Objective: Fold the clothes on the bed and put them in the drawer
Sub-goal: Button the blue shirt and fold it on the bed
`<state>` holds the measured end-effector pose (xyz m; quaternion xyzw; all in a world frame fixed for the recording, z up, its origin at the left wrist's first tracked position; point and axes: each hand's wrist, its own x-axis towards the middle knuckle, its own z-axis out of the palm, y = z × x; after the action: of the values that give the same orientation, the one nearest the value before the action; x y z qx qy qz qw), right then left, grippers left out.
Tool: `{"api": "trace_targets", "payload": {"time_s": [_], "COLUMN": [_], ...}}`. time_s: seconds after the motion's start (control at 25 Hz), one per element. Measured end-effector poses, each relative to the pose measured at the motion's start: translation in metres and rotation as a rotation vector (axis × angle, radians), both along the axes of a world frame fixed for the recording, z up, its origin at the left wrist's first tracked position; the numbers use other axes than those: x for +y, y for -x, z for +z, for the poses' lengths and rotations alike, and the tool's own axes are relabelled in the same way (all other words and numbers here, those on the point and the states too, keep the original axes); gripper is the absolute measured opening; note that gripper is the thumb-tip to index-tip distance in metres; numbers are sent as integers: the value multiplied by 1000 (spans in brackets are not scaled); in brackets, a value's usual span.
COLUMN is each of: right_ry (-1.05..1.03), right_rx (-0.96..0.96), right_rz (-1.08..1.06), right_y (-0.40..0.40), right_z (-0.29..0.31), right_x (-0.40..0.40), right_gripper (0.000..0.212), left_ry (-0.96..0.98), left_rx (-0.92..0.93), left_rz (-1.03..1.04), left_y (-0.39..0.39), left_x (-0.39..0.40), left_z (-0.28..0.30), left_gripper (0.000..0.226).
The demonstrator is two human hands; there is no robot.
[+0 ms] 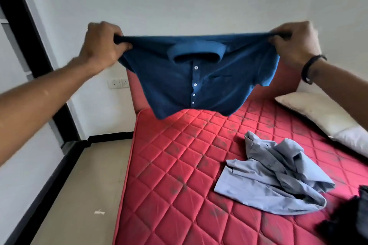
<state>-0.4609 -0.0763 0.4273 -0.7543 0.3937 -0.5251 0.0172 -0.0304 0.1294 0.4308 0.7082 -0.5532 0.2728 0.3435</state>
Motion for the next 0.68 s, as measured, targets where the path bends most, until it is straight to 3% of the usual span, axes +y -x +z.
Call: {"api": "trace_targets", "payload": {"time_s": [0.2, 0.44, 0.56, 0.68], "right_ry": [-50, -261, -320, -343], "right_rx": [80, 308, 396, 477], "right_rz": [63, 109, 170, 203], "right_y": [36, 73, 88, 109], "right_z": [-154, -377, -440, -466], "right_x": [79, 147, 178, 207], "right_gripper": [27, 25, 26, 30], "left_ry": [-187, -563, -724, -852], "left_rx": [126, 285, 289, 268], "left_rz": [24, 111, 113, 118], "left_y": [35, 64, 82, 97], "left_x": [86, 164, 192, 217], "left_z": [-144, -360, -418, -439], "left_gripper": [13, 19, 17, 23]}}
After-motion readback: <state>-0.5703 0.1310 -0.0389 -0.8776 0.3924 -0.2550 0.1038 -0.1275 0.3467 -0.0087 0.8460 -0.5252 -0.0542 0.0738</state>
